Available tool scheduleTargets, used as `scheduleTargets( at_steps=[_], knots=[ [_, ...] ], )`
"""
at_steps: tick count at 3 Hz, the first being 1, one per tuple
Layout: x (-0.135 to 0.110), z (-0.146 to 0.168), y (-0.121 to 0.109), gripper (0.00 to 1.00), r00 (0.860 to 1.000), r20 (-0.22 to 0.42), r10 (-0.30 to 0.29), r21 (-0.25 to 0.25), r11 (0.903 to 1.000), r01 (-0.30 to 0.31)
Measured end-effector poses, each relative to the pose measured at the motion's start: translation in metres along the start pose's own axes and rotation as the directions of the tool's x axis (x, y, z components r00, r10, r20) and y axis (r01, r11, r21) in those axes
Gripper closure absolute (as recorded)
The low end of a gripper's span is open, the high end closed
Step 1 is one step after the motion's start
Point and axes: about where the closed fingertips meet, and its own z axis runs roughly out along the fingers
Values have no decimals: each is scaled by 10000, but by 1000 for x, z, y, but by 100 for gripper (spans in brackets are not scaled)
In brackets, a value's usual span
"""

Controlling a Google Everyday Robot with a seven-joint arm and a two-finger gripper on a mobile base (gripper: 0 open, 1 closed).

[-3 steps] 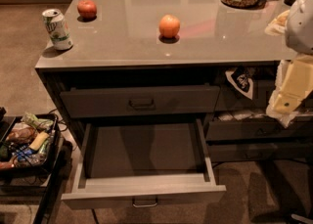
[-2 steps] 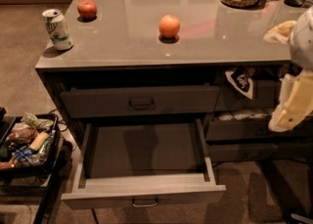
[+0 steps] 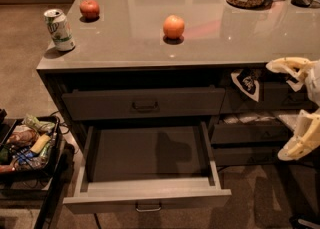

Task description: Close middle drawer

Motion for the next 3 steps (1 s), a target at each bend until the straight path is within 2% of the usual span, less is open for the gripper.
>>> scheduleTargets(
  at_steps=[1, 2, 3],
  knots=[
    [-13, 6, 2, 0, 9918, 1085, -682, -102, 9975, 698],
    [-14, 5, 2, 0, 9914, 1082, -730, -88, 9972, 744],
    [-18, 14, 6, 0, 9814, 1778, -725, -119, 9971, 758]
  ],
)
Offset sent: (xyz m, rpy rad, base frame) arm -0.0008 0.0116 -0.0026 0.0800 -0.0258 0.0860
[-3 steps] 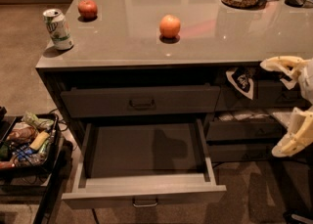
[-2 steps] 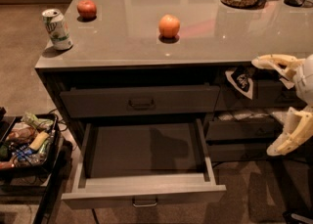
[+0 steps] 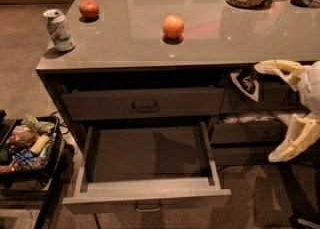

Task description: Close middle drawer

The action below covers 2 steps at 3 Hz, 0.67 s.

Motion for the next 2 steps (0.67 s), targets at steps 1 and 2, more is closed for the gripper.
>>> scheduleTargets(
  at_steps=[1, 2],
  knots=[
    [5, 19, 9, 0, 9818, 1900, -1, -8, 10000, 2],
    [-1, 30, 14, 0, 9291, 3680, -355, 631, 9979, 131]
  ],
)
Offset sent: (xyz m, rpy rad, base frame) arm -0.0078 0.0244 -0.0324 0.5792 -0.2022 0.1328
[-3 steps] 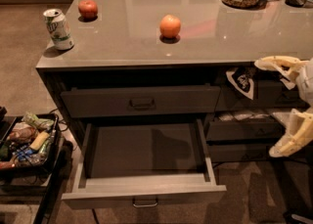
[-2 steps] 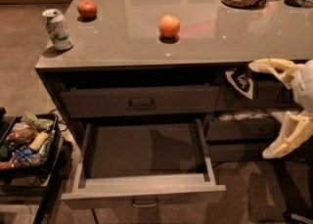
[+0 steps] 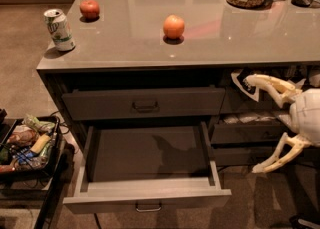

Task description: Close middle drawer

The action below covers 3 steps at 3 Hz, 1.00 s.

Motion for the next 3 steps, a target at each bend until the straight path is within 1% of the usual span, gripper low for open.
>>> scheduleTargets(
  at_steps=[1, 2, 3],
  knots=[
    [5, 14, 7, 0, 9986, 500, 152, 141, 9998, -159],
    [5, 15, 7, 0, 9985, 509, 188, 112, 9997, -194],
    [23, 24, 19, 0, 9974, 512, 500, -20, 9987, -500]
  ],
)
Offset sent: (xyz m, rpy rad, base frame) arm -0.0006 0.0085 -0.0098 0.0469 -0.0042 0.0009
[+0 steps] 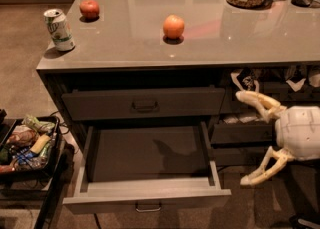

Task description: Close middle drawer

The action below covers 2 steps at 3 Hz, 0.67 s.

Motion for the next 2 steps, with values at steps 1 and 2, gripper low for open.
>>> scheduleTargets(
  at_steps=[1, 2],
  knots=[
    [21, 5, 18, 0, 9987, -296, 418, -272, 9987, -426],
    [47, 14, 39, 0, 9912, -889, 984, -434, 9938, -1026]
  ],
)
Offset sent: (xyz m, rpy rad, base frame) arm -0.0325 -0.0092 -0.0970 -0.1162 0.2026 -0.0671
